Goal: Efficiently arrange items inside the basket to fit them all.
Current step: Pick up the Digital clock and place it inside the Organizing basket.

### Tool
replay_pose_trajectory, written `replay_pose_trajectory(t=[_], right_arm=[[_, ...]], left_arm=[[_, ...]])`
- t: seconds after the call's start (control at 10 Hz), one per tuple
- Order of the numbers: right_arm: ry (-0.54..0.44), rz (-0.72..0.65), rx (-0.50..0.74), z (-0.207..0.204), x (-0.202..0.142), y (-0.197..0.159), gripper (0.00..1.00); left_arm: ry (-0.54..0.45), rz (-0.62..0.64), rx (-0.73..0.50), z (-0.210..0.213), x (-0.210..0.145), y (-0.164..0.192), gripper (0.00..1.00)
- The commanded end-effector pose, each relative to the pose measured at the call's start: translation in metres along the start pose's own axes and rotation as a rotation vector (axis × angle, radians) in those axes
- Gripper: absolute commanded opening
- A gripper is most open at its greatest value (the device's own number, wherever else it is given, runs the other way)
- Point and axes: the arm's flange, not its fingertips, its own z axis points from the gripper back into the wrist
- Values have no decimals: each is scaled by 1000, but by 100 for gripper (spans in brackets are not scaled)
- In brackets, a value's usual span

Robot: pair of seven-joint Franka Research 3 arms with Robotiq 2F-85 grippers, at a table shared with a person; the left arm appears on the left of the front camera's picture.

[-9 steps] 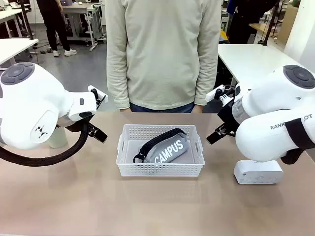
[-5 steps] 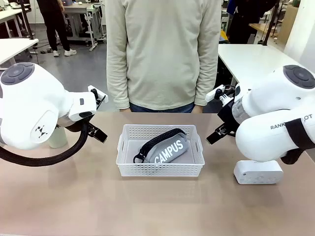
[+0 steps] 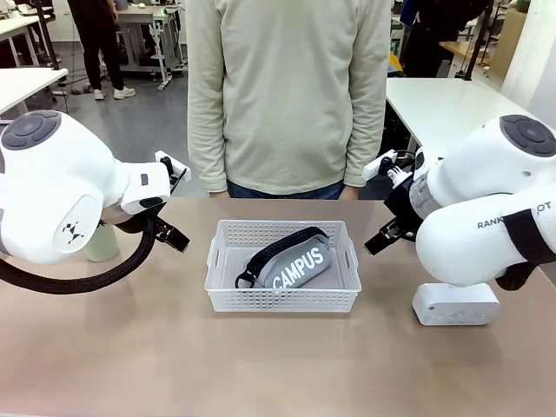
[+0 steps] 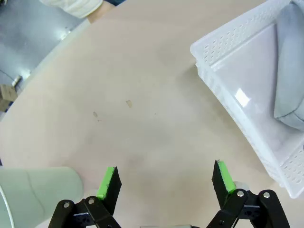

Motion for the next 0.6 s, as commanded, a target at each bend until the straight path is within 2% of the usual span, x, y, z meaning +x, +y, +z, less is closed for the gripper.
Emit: replay_pose_trajectory(t=[0.0, 0.4, 0.5], right_arm=[[0, -1, 0, 0, 0, 0, 100], [0, 0, 0, 0, 0, 0, 100], [39, 12, 26, 8, -3, -1, 100]], left_arm=[[0, -1, 0, 0, 0, 0, 100], [0, 0, 0, 0, 0, 0, 100], [13, -25, -44, 7, -1, -1, 100]])
